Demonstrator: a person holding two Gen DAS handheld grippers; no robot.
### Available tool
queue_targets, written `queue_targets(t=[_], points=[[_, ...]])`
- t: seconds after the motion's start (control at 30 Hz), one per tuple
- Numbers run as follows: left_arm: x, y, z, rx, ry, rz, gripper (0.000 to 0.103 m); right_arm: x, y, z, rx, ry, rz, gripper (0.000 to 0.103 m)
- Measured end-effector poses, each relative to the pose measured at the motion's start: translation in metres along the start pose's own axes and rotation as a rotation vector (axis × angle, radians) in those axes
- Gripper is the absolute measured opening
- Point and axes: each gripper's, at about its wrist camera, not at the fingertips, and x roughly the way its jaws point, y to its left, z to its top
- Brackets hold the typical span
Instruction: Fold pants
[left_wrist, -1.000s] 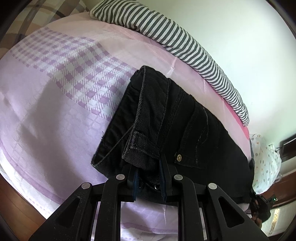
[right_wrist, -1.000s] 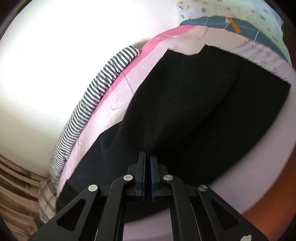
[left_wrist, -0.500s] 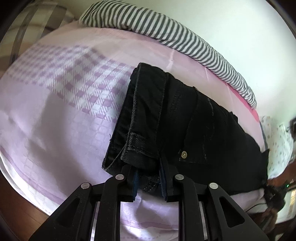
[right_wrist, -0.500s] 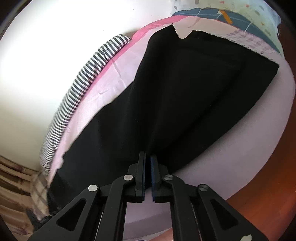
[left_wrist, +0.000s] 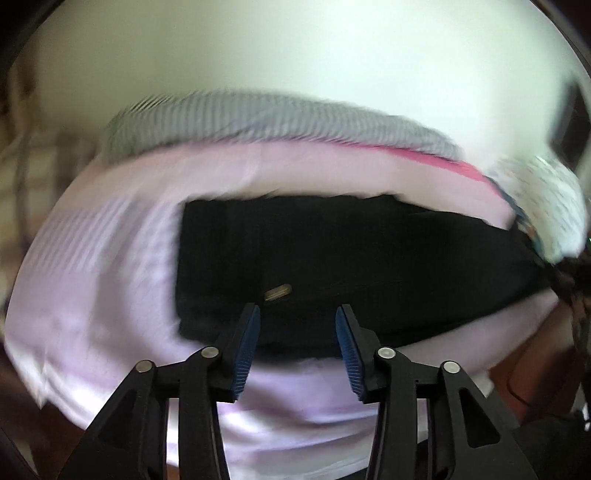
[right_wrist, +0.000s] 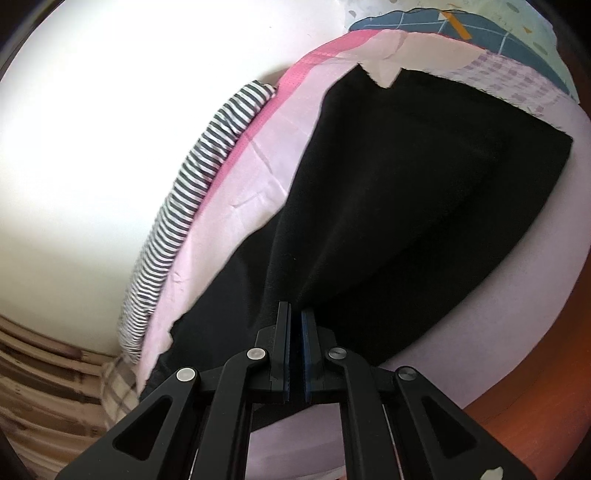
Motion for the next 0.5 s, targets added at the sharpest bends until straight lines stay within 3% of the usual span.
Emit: queue_targets(t=[0.03, 0.27, 0.4, 0.5], points=[[0.004, -0.02, 0.004, 0.048, -0.008, -0.035, 0.053, -0.001, 0.002, 0.001, -0.001, -0.001, 0.003, 0.006], [0.053, -0.164, 0.017, 0.428, -0.01, -0.232, 0.053, -0.001, 0.008, 0.011, 0.009, 0.016, 0.037, 0.006], [0.081, -0.228, 0.02, 0.523, 0.031, -0.338, 0.053, -0.003, 0.012, 0.018, 0.011, 0.019, 0.064, 0.006], [0.097, -0.267, 0.021, 0.567, 0.04, -0.34, 0.053, -0.004, 0.015, 0.021, 0.012, 0.026, 0.08, 0.006]])
